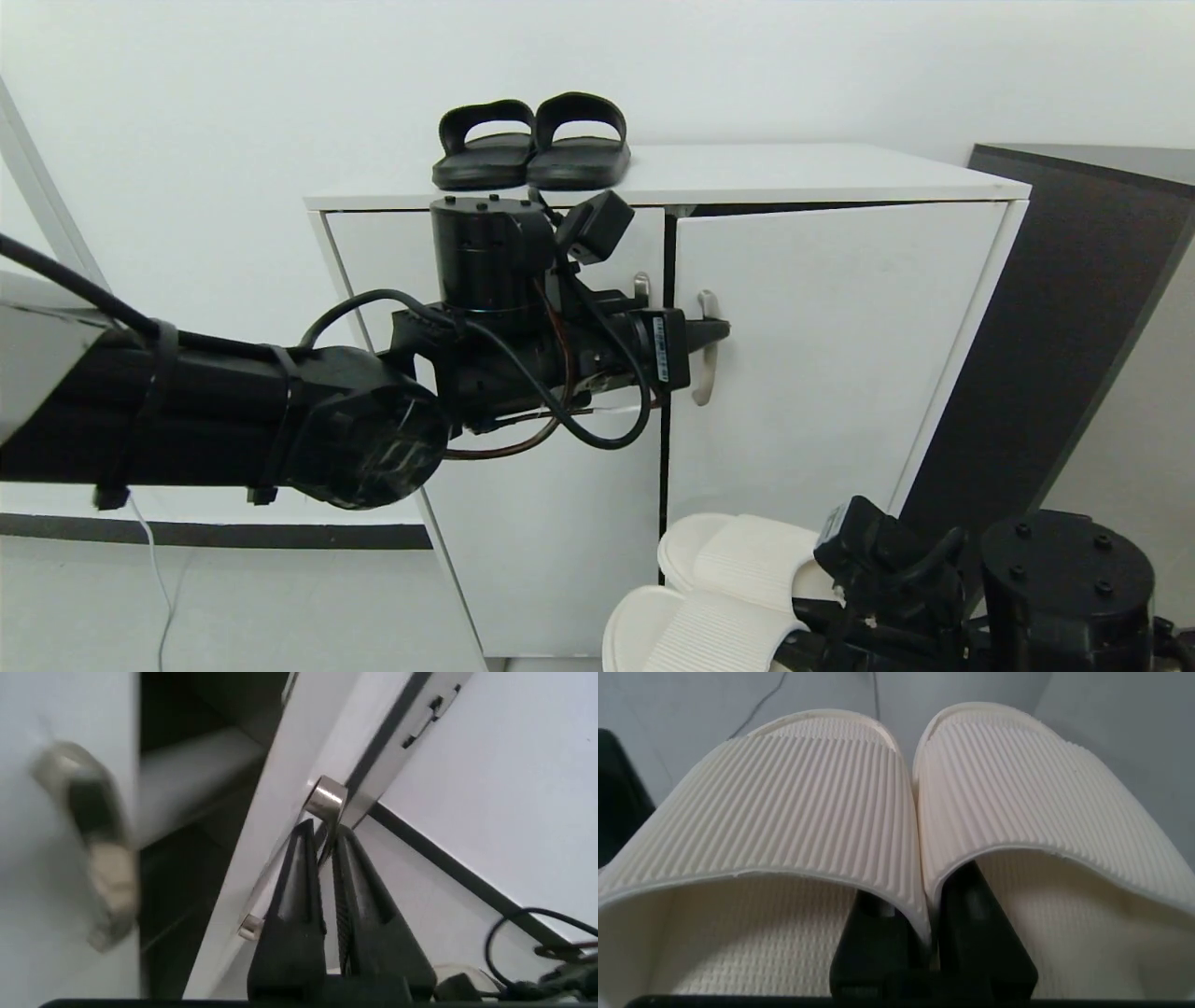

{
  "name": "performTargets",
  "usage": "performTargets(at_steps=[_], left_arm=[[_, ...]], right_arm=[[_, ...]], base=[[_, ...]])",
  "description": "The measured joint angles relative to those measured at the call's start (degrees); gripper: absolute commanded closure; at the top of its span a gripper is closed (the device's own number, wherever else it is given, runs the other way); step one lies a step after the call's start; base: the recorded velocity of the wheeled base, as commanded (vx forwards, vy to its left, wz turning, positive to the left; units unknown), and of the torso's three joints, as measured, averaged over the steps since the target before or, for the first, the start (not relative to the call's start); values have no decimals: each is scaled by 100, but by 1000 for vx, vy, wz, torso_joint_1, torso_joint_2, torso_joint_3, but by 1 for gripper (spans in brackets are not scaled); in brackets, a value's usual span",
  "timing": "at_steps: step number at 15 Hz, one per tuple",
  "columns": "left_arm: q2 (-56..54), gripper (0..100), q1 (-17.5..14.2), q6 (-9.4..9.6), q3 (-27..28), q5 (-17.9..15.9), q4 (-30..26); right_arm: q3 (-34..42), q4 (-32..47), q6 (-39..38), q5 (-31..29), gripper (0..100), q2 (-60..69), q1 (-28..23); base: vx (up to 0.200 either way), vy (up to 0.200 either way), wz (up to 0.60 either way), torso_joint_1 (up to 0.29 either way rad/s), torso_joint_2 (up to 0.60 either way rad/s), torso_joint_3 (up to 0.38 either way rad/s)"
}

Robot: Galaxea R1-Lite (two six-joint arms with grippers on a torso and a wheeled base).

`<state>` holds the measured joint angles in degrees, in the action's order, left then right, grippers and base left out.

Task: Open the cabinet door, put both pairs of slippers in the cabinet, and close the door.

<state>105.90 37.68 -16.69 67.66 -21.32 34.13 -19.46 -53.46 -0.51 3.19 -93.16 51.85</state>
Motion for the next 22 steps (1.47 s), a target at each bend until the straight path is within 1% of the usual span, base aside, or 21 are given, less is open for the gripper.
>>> performTargets(at_steps=[2, 4, 8, 10, 12, 15, 18, 22], left_arm=[[-144, 100, 99, -9, -178, 0, 16], [-299, 100, 184, -6, -361, 4, 33], [-758, 100, 363, -2, -842, 9, 18], [-1025, 100, 385, -4, -1113, 15, 16], [-1237, 100, 333, -17, -1295, 17, 21], [-1318, 100, 232, -266, -1242, 167, 32], [-1108, 100, 212, -305, -1080, 171, 87], [-588, 100, 154, -321, -824, 197, 649]], right_arm=[[193, -279, 5, 350, 100, 17, 61], [391, -645, 72, 518, 100, 22, 93], [532, -686, 196, 542, 100, 13, 112], [542, -684, 199, 542, 100, 13, 112], [563, -679, 206, 540, 100, 9, 127], [588, -681, 215, 539, 100, 5, 167], [592, -679, 215, 532, 100, -4, 176], [647, -679, 217, 536, 100, -67, 201]], base=[[0, 0, 0, 0, 0, 0], [0, 0, 0, 0, 0, 0], [0, 0, 0, 0, 0, 0], [0, 0, 0, 0, 0, 0], [0, 0, 0, 0, 0, 0], [0, 0, 0, 0, 0, 0], [0, 0, 0, 0, 0, 0], [0, 0, 0, 0, 0, 0]])
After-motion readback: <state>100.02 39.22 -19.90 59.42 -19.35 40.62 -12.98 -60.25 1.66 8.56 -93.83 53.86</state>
